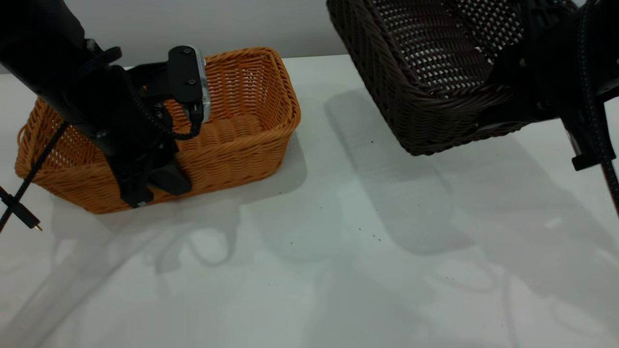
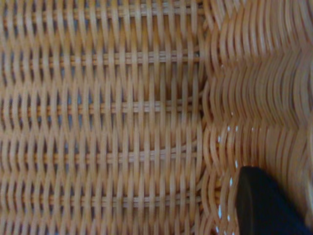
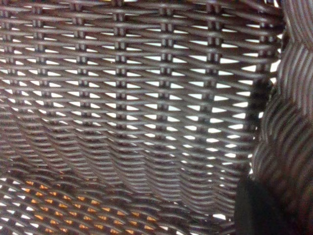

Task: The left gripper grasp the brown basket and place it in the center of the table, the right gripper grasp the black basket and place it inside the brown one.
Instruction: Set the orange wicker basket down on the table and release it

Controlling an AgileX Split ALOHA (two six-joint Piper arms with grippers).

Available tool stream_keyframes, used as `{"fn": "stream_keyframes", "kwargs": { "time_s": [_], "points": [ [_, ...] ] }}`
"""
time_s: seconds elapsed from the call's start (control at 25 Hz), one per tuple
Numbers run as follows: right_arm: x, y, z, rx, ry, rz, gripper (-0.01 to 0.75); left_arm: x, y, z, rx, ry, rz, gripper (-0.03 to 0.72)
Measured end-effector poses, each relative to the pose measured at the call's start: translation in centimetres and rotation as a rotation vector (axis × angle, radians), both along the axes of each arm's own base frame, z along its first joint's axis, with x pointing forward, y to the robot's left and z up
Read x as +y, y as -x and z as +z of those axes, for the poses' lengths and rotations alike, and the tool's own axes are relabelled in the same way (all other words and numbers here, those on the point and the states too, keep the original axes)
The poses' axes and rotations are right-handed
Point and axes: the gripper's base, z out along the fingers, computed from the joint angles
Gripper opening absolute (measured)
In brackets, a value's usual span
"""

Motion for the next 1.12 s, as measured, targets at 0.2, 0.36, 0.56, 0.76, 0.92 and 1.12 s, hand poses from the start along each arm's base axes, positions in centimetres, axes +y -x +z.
{"fn": "stream_keyframes", "kwargs": {
  "time_s": [0.2,0.36,0.56,0.76,0.92,1.12],
  "points": [
    [-0.2,-0.1,0.0,-0.01,0.013,-0.02,0.12,-1.6,1.0,0.0,0.066,0.041,-0.012,0.099],
    [-1.2,-0.5,0.1,-0.008,0.004,-0.061,0.12,-3.4,1.9,-0.1,0.084,0.063,-0.026,0.099],
    [-3.2,-1.0,0.7,-0.018,-0.015,-0.103,0.12,-5.5,3.0,-0.1,0.116,0.081,-0.073,0.099],
    [-4.8,-1.1,1.4,-0.045,0.002,-0.12,0.12,-7.5,4.1,-0.1,0.124,0.089,-0.122,0.099],
    [-4.7,-1.0,1.7,-0.051,-0.004,-0.102,0.12,-9.3,5.3,-0.1,0.126,0.086,-0.184,0.099],
    [-4.6,-0.9,1.8,-0.052,-0.008,-0.095,0.12,-11.1,6.6,0.0,0.125,0.083,-0.246,0.099]
  ]
}}
